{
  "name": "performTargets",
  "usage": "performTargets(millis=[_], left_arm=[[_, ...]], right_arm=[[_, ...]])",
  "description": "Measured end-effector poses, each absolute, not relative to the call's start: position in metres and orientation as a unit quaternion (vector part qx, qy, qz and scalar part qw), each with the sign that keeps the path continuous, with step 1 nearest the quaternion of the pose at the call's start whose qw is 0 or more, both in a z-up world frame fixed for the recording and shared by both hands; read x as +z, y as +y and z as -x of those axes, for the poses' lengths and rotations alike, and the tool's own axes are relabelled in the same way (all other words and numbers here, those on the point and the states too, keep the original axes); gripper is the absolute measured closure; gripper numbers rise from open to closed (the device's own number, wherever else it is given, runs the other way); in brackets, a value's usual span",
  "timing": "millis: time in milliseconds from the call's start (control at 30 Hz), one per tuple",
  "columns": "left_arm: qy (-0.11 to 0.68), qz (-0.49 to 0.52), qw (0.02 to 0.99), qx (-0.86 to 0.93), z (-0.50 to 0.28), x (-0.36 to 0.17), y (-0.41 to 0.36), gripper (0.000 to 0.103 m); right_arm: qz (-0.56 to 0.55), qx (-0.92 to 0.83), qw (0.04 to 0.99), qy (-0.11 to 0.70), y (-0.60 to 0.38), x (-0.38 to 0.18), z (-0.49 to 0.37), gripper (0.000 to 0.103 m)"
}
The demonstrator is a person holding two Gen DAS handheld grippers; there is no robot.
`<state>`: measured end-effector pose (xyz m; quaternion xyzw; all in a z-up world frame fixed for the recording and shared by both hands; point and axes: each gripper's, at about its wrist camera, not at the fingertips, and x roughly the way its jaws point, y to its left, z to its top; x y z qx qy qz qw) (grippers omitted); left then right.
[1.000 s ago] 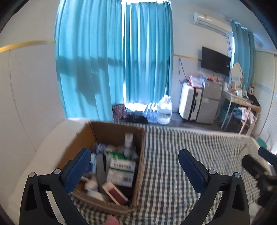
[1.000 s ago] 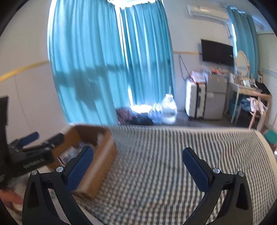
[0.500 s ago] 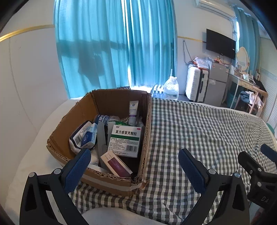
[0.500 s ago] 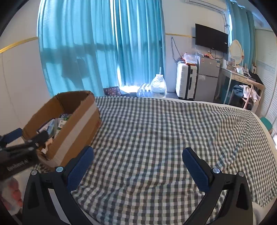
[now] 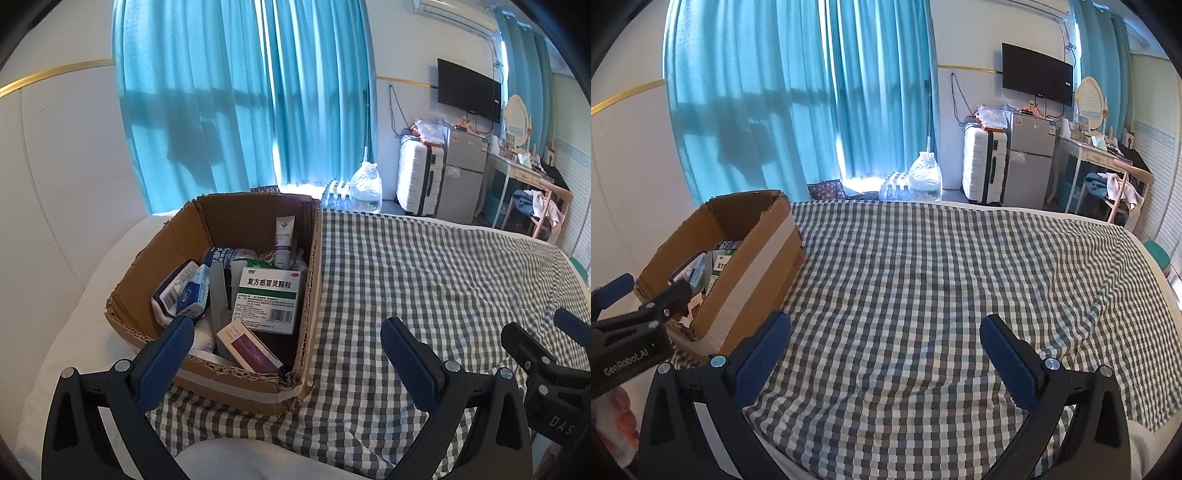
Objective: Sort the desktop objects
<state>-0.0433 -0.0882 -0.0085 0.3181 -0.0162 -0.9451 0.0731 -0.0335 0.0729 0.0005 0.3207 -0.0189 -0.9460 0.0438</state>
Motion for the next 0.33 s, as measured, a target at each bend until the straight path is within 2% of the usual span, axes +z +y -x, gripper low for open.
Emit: performTargets(millis=[233,333], left_arm=[[-0.028,-0.312,0.116,-0.943,0.0403,-0.0096,-0.0889,0.0],[-0.017,-0.321,0.1,-0.941,0.0413,-0.0116,-0.0914,0.0]], right_arm=[[-0.327,-0.944,0.041,-0.015,0.0711,-0.0039,0.0332,0.0],[-0.328,-0.943,0.042,-0.015,0.0703,-0.0053,0.0329,0.0]])
